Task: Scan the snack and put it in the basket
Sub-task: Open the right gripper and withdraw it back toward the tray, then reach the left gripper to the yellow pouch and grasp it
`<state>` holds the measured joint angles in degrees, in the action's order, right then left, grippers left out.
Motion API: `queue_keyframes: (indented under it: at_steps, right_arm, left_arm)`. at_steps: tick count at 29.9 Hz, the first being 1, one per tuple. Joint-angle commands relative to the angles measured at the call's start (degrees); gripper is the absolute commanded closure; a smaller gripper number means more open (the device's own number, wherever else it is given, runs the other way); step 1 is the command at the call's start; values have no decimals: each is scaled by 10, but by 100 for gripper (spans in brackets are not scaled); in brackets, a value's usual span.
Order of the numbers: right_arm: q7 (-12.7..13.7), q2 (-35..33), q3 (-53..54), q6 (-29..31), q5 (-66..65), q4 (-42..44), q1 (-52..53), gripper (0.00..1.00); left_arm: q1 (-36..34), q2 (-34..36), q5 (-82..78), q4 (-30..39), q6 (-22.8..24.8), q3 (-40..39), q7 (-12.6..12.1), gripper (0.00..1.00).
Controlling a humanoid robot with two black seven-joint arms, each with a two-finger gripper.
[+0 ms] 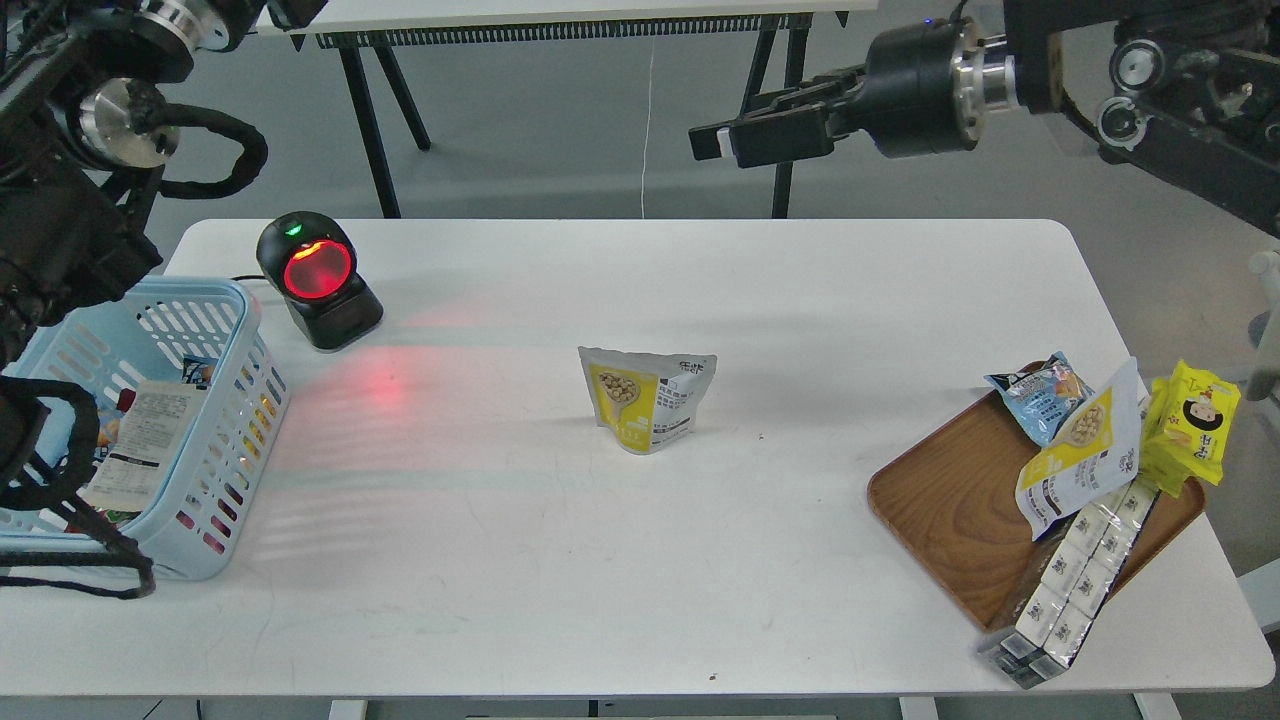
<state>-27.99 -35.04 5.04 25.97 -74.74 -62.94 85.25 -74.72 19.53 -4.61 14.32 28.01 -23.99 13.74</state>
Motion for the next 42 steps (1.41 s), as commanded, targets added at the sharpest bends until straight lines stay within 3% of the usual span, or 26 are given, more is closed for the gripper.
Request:
queue_keyframes:
  at_steps: [1, 5, 15, 20, 29, 34, 38, 42]
  right_arm:
    - [0, -21, 20, -16, 75, 36, -43, 1]
    - [0, -34, 37, -18, 194, 82, -75, 1]
    - [0, -21, 42, -9, 521, 221, -101, 1]
    - [0, -11, 46, -15, 669, 226, -131, 1]
    - [0, -5, 130, -14, 938, 226, -217, 1]
    - [1, 21, 220, -11, 980, 226, -287, 1]
    - [39, 49, 301, -10, 986, 227, -338, 1]
    - [41, 71, 330, -11, 986, 225, -357, 1]
  left_arm:
    - [-19, 5, -50, 2, 0, 20, 2, 1]
    - [-37, 25, -117, 49, 0, 22, 1, 1]
    - [-47, 159, -390, 409, 0, 18, 6, 4]
    - [-45, 179, -508, 516, 0, 20, 7, 4]
    - [-19, 141, -792, 602, 0, 31, 9, 4]
    - [21, 106, -942, 604, 0, 37, 9, 4]
    - [47, 87, -1030, 612, 0, 38, 11, 5]
    - [74, 74, -1084, 632, 0, 40, 19, 7]
